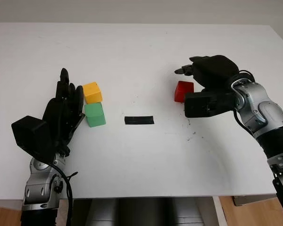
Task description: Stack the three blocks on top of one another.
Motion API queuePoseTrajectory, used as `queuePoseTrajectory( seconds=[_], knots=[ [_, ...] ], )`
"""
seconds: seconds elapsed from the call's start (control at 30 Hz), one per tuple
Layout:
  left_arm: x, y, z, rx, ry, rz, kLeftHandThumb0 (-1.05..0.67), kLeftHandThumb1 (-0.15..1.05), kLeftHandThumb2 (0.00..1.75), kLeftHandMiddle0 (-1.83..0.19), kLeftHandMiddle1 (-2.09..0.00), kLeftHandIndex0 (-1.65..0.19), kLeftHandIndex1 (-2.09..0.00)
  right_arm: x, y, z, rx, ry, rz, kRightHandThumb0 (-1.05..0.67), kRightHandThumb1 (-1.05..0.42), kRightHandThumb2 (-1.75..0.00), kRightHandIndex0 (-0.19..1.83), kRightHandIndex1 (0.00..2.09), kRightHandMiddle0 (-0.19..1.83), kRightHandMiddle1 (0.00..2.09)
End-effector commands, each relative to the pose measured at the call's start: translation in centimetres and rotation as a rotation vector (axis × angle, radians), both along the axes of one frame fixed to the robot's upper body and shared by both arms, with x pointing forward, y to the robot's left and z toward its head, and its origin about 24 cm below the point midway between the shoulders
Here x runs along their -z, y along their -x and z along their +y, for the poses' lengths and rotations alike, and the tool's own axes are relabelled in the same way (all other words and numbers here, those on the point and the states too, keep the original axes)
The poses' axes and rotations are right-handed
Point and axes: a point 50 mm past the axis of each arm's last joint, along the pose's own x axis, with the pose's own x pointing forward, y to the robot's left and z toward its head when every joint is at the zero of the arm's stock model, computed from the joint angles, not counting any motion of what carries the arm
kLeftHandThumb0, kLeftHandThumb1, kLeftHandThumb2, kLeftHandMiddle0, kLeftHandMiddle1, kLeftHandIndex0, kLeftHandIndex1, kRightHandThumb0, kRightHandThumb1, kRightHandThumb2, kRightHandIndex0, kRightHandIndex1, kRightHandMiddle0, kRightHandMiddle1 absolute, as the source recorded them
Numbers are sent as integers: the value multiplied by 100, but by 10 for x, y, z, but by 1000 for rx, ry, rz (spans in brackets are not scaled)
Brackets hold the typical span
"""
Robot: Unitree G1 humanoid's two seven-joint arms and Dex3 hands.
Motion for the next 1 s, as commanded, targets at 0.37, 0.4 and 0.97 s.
queuePoseTrajectory(
  seconds=[0.37,0.4,0.97],
  knots=[
    [1,3,0,4,-10,-4,-75,105,54,19,-1,19,0,0,-6,-5,-3,-68,-51,-59,-80,-5,31,8,60,11],
    [1,3,0,3,-11,-5,-75,105,54,19,-1,19,0,0,-6,-5,1,-73,-46,-59,-80,-5,32,8,61,11],
    [2,3,-3,-16,-13,4,-73,105,53,19,-2,19,-4,13,-8,-7,-11,-180,-71,-48,-84,-6,48,11,78,26]
  ],
)
